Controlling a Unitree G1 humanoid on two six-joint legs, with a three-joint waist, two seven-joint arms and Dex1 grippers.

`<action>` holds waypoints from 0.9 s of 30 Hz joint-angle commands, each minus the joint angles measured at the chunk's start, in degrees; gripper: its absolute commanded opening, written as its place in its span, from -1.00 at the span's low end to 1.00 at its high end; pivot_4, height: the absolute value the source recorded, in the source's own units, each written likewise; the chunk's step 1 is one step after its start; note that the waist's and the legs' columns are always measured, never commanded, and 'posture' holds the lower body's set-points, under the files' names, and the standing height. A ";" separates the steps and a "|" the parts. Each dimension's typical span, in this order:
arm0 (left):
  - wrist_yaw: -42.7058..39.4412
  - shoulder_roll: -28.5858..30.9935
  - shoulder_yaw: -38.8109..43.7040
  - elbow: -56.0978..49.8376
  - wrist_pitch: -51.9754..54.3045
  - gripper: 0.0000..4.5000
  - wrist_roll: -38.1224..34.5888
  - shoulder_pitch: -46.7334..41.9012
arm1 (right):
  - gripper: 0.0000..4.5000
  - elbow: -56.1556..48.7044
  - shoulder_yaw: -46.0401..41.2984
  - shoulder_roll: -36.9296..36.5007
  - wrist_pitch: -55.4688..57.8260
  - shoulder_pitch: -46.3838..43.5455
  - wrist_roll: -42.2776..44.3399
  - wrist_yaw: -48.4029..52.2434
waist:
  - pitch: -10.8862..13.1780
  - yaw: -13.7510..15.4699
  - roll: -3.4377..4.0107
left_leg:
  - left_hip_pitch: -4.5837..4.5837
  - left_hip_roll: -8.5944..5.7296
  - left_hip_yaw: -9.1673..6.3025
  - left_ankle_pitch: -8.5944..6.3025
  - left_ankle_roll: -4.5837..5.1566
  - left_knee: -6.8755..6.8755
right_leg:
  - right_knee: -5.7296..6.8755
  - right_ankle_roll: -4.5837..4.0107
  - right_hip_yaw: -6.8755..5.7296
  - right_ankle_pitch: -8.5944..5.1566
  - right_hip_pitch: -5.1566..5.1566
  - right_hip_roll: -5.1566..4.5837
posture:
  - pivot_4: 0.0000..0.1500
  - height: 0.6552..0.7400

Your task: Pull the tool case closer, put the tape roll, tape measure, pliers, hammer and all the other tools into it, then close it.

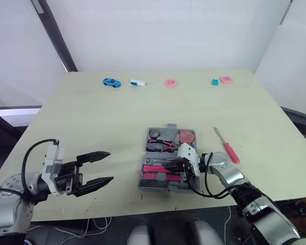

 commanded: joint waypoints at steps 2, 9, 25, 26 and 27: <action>-0.42 0.37 0.27 -0.11 -0.94 1.00 0.15 -0.51 | -0.98 7.79 3.51 -1.20 1.06 1.07 -7.00 -2.87 | -0.01 0.01 -0.01 | 0.28 0.00 0.00 0.00 -0.01 -0.01 | -0.02 -0.12 0.00 -0.08 0.27 0.00 | 1.00 1.00; 2.84 -1.14 -0.15 -0.98 0.37 1.00 -0.26 -0.44 | -0.98 5.48 0.00 0.07 -1.66 1.99 -3.65 -2.91 | -0.56 0.24 -0.21 | 1.43 -0.01 0.02 -0.01 -0.02 -0.11 | -0.10 -0.08 -0.01 -0.24 1.29 -0.13 | 1.00 1.00; 24.04 -11.16 -0.53 -4.63 0.38 1.00 6.03 7.06 | 0.01 -36.02 -24.20 -12.11 12.53 24.13 15.25 -7.74 | -0.42 0.56 -0.25 | 0.65 -0.08 -0.10 -0.02 -0.03 -0.30 | -0.17 -0.19 -0.15 -0.20 0.72 -0.21 | 1.00 1.00; 23.92 -11.33 -0.18 -3.58 -0.42 1.00 6.50 8.09 | 0.25 -38.24 -26.83 -14.08 13.21 27.55 16.05 -8.19 | -0.39 0.63 -0.22 | 0.65 -0.08 -0.07 -0.02 -0.03 -0.30 | -0.20 -0.19 -0.13 -0.21 0.72 -0.22 | 1.00 1.00; 23.65 -11.39 0.07 -2.63 -1.35 1.00 6.96 9.01 | 0.52 -39.95 -29.01 -15.63 13.77 30.43 16.85 -8.58 | -0.39 0.64 -0.21 | 0.65 -0.10 -0.04 -0.02 -0.03 -0.32 | -0.25 -0.16 -0.11 -0.24 0.72 -0.26 | 1.00 1.00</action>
